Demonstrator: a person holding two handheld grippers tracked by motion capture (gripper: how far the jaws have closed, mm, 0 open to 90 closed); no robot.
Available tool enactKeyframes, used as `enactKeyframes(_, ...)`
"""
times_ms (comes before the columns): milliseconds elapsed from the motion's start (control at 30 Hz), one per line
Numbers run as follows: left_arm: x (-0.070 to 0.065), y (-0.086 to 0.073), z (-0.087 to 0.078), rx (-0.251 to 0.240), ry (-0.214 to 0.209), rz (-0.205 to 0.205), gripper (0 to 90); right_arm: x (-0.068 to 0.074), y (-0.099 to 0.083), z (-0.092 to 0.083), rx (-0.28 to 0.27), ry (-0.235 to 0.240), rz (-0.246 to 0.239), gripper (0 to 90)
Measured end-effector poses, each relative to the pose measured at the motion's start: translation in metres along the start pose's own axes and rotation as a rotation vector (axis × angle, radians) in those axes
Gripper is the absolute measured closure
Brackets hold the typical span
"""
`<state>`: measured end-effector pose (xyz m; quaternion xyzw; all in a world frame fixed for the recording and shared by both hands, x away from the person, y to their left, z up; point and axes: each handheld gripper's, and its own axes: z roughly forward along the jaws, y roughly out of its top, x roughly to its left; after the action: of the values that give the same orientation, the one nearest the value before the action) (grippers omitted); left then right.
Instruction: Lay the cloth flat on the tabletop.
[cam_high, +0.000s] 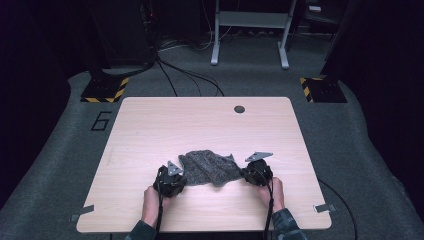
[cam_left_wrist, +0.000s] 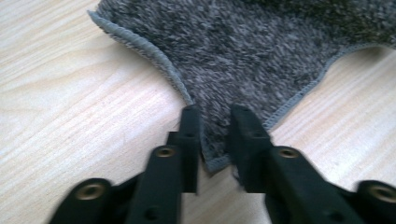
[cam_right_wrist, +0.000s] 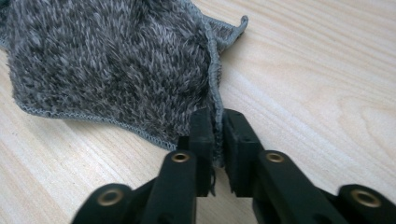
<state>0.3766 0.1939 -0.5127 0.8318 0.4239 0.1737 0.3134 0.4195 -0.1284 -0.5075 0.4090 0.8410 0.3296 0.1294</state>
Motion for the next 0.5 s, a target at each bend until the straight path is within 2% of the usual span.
enactKeyframes(33, -0.001, -0.001, -0.001, -0.004, 0.002, 0.012, 81.6, 0.000, -0.001, 0.000, -0.003, -0.007, -0.006, 86.7)
enactKeyframes(67, -0.002, -0.003, 0.000, -0.019, 0.012, 0.016, 85.0, 0.001, -0.002, 0.000, -0.009, -0.013, 0.008, 87.3)
enactKeyframes(133, -0.003, -0.005, -0.001, -0.026, 0.015, 0.018, 87.3, 0.002, -0.006, 0.000, -0.014, -0.008, 0.010, 88.0)
enactKeyframes(167, -0.003, -0.006, -0.002, -0.033, 0.019, 0.016, 87.9, 0.001, -0.007, -0.001, -0.010, -0.007, -0.006, 88.3)
enactKeyframes(200, -0.002, -0.008, -0.003, -0.032, 0.012, 0.019, 88.2, 0.003, -0.009, -0.002, -0.018, -0.006, 0.010, 88.5)
enactKeyframes(233, -0.002, -0.008, -0.003, -0.032, 0.012, 0.019, 88.3, 0.003, -0.010, -0.004, -0.020, -0.008, -0.002, 88.7)
enactKeyframes(333, -0.002, -0.018, -0.012, -0.041, -0.017, 0.001, 88.4, 0.006, -0.015, -0.013, -0.048, 0.013, 0.016, 89.0)
enactKeyframes(400, -0.002, -0.024, -0.015, -0.055, -0.014, 0.002, 88.5, 0.007, -0.019, -0.020, -0.068, 0.020, 0.021, 89.0)
enactKeyframes(500, 0.003, -0.024, -0.014, -0.074, -0.010, -0.008, 88.7, 0.005, -0.022, -0.020, -0.062, 0.025, 0.026, 89.2)
